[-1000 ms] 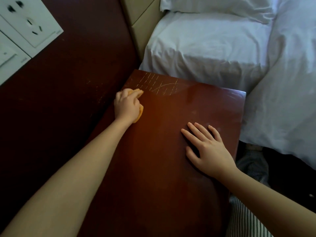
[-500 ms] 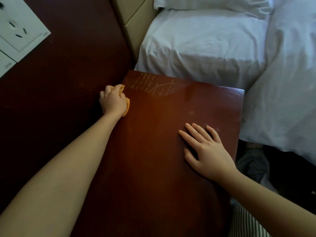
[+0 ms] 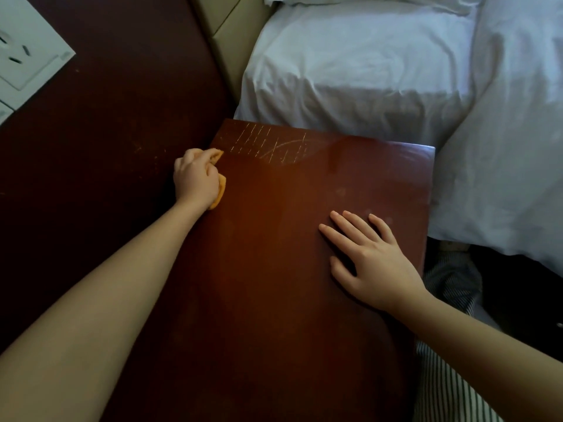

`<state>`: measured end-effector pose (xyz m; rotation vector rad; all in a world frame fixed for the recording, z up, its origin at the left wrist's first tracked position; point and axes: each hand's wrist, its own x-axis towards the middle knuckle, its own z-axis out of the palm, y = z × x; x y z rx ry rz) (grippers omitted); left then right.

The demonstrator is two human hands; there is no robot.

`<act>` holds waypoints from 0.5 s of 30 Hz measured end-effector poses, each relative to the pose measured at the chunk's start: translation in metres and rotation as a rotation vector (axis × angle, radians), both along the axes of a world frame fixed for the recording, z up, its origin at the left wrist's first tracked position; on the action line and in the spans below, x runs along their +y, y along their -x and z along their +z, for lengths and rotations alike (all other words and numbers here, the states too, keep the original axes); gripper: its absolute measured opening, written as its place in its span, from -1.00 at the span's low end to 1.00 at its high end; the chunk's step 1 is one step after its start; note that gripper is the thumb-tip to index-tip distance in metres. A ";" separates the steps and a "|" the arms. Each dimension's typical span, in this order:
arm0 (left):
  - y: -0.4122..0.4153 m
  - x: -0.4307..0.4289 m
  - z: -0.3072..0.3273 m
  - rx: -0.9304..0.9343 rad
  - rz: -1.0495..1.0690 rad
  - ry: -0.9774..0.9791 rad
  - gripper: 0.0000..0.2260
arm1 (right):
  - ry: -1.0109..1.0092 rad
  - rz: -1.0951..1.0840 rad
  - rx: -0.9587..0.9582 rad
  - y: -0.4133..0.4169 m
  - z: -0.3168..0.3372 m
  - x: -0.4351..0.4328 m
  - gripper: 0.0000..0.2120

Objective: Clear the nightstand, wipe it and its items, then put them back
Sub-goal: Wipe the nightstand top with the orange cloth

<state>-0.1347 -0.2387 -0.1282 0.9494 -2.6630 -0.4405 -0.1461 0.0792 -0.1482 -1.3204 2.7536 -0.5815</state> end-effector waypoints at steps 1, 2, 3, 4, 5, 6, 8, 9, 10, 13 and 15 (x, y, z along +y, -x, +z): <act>0.008 0.001 0.000 -0.011 0.048 0.004 -0.66 | -0.001 -0.002 -0.001 0.000 0.000 0.000 -0.50; 0.014 0.002 0.000 -0.021 0.080 0.008 -0.66 | -0.002 -0.002 -0.001 0.000 0.000 0.000 -0.50; 0.019 0.003 0.000 -0.031 0.096 0.014 -0.66 | -0.003 -0.001 -0.003 0.000 0.000 0.000 -0.50; 0.022 0.005 0.000 -0.039 0.094 0.017 -0.65 | -0.003 -0.001 -0.006 0.000 0.000 0.000 -0.50; 0.023 0.008 0.000 -0.039 0.074 0.015 -0.65 | -0.006 -0.001 -0.010 0.000 0.000 0.000 -0.50; 0.021 0.011 -0.001 -0.033 0.035 0.009 -0.65 | -0.009 -0.002 -0.012 0.000 0.000 0.000 -0.50; 0.014 0.019 -0.003 -0.012 -0.091 0.002 -0.66 | -0.008 -0.003 -0.009 0.000 0.000 0.000 -0.50; 0.008 0.023 -0.004 0.001 -0.165 0.006 -0.65 | -0.005 -0.003 -0.006 0.000 0.000 0.000 -0.50; 0.001 0.026 -0.006 0.016 -0.235 0.008 -0.65 | -0.004 -0.003 -0.004 0.000 0.000 0.000 -0.50; -0.012 0.020 -0.002 0.030 -0.357 -0.015 -0.63 | -0.005 -0.005 -0.006 0.000 0.001 0.000 -0.50; -0.007 0.011 0.000 0.010 -0.299 -0.025 -0.64 | -0.002 -0.003 -0.010 0.000 0.000 -0.001 -0.50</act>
